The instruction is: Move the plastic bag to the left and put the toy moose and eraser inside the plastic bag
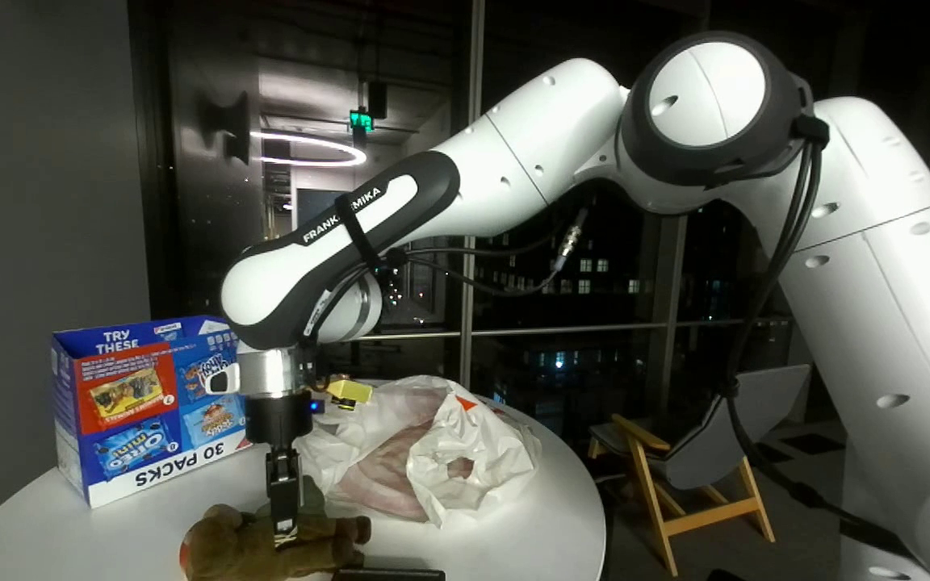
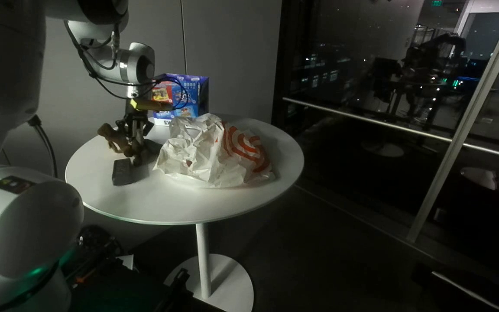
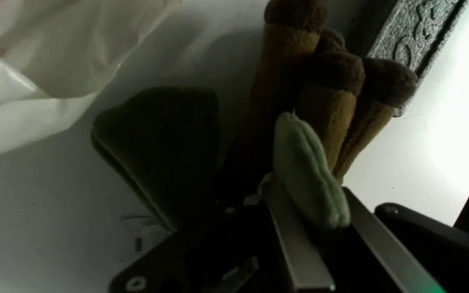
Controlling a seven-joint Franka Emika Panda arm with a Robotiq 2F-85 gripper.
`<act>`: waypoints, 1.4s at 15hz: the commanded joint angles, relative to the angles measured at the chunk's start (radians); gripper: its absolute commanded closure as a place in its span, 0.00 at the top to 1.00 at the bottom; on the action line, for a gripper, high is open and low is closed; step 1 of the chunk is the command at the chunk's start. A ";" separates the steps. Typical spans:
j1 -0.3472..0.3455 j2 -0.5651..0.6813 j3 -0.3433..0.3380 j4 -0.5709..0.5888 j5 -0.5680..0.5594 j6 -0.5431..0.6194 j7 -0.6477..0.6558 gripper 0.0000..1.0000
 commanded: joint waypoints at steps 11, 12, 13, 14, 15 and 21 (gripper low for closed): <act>-0.103 -0.206 0.000 -0.067 0.180 0.077 0.000 0.17; -0.109 -0.232 -0.006 -0.081 0.196 0.103 0.007 0.17; -0.114 -0.254 -0.013 -0.093 0.205 0.119 0.013 0.17; -0.121 -0.278 -0.017 -0.107 0.224 0.133 0.011 0.17; -0.126 -0.304 -0.021 -0.125 0.240 0.145 0.003 0.17; -0.126 -0.466 -0.058 -0.251 0.340 0.214 -0.030 0.17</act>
